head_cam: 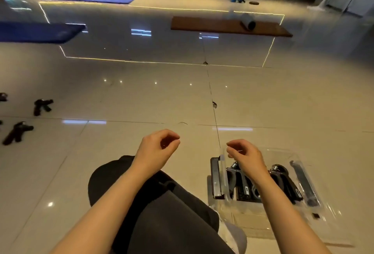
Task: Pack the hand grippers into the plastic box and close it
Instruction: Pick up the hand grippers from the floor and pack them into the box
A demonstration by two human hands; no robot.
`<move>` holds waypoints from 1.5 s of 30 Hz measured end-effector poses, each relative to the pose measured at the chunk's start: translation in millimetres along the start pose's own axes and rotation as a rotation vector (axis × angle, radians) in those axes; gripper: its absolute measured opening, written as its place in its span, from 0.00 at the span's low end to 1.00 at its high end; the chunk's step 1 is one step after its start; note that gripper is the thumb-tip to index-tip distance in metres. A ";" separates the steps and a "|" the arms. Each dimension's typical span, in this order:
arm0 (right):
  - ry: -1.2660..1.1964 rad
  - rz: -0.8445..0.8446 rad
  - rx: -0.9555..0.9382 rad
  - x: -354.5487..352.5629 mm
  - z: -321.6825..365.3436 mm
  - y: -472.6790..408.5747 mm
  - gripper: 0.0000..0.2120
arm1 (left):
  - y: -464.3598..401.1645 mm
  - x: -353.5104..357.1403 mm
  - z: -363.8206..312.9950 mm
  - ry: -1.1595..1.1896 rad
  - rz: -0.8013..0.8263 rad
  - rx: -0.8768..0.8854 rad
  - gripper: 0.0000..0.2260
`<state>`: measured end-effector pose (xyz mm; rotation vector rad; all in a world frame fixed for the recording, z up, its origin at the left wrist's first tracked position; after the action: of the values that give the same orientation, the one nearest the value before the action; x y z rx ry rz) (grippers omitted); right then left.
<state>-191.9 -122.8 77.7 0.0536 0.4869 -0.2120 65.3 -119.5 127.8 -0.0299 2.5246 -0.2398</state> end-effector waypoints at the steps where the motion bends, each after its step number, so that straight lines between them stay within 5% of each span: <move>1: -0.021 0.012 -0.026 13.8 16.1 0.0 0.05 | -1.9 -16.1 4.9 0.001 -0.014 0.003 0.05; 9: -0.230 0.151 -0.165 159.9 150.9 1.5 0.05 | 12.4 -168.5 74.9 -0.028 -0.212 -0.031 0.05; 16: -0.130 0.409 -0.280 326.0 259.0 21.2 0.09 | 39.0 -331.6 161.0 -0.161 -0.486 -0.220 0.02; 28: 0.366 0.631 -0.485 520.2 365.1 -84.9 0.17 | -115.1 -493.3 337.0 -0.337 -0.283 -0.464 0.02; 34: 0.484 0.703 -0.500 622.1 392.9 -106.1 0.17 | -144.1 -548.2 396.0 -0.394 -0.154 -0.501 0.10; 45: 0.674 0.673 -0.417 781.2 436.0 -176.9 0.19 | -232.5 -611.5 519.9 -0.499 -0.277 -0.747 0.19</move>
<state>643.6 -487.8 95.6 -0.1246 1.1409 0.5919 856.0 -387.9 95.5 -0.6492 1.9696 0.5478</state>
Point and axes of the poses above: each hand's wrist, its own y-axis away from the middle knuckle, its own x-axis out of the palm, z = x × y, the point moved 2 cm from there along -y, towards the middle knuckle, and after that the axes turned 6 degrees about -z, right-handed, at the moved point
